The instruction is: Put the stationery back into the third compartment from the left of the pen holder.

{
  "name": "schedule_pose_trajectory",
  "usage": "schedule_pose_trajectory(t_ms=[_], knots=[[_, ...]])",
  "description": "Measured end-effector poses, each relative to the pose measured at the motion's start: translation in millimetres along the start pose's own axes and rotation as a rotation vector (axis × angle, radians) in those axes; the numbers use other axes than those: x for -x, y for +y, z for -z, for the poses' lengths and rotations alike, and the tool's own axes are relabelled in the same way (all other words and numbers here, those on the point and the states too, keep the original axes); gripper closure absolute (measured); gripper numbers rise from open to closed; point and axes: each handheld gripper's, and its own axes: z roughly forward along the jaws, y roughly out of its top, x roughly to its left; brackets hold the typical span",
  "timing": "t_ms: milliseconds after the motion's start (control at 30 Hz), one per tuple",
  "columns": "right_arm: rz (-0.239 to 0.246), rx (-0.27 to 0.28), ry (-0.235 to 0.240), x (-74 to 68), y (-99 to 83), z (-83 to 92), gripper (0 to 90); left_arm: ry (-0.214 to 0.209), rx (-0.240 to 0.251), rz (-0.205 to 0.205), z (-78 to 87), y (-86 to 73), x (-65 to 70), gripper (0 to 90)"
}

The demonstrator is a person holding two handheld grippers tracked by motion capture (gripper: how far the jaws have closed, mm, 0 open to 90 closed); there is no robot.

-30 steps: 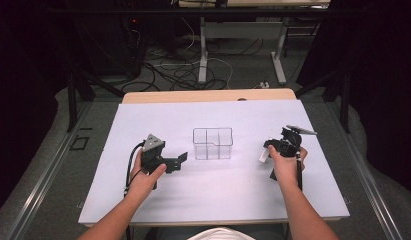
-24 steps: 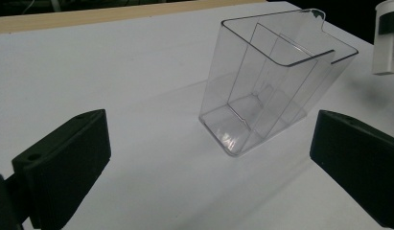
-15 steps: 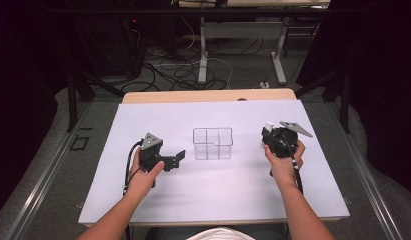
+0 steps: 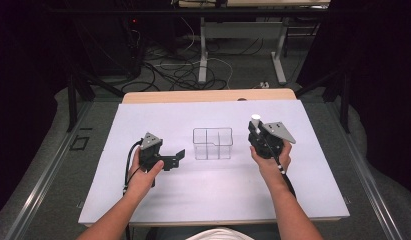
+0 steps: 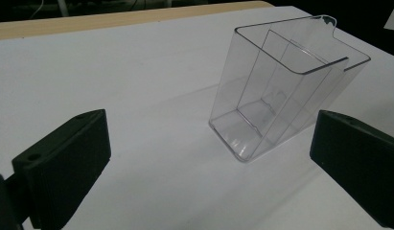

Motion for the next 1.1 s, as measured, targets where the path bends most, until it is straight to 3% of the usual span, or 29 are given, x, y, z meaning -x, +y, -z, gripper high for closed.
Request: schedule_pose_trajectory(t_ms=[433, 533, 1100], knots=[[0.033, 0.075, 0.099, -35.9, -0.2, -0.4, 67.5, 0.014, 0.014, 0.022, 3.9, -0.3, -1.3, 0.3], [0.035, 0.071, 0.120, -41.5, -0.5, -0.9, 67.5, 0.017, 0.019, 0.017, 5.3, 0.0, -2.6, 0.3], [0.041, 0.067, 0.168, -56.3, -6.3, -4.9, 67.5, 0.020, 0.023, 0.013, 6.8, -0.3, -2.6, 0.3]])
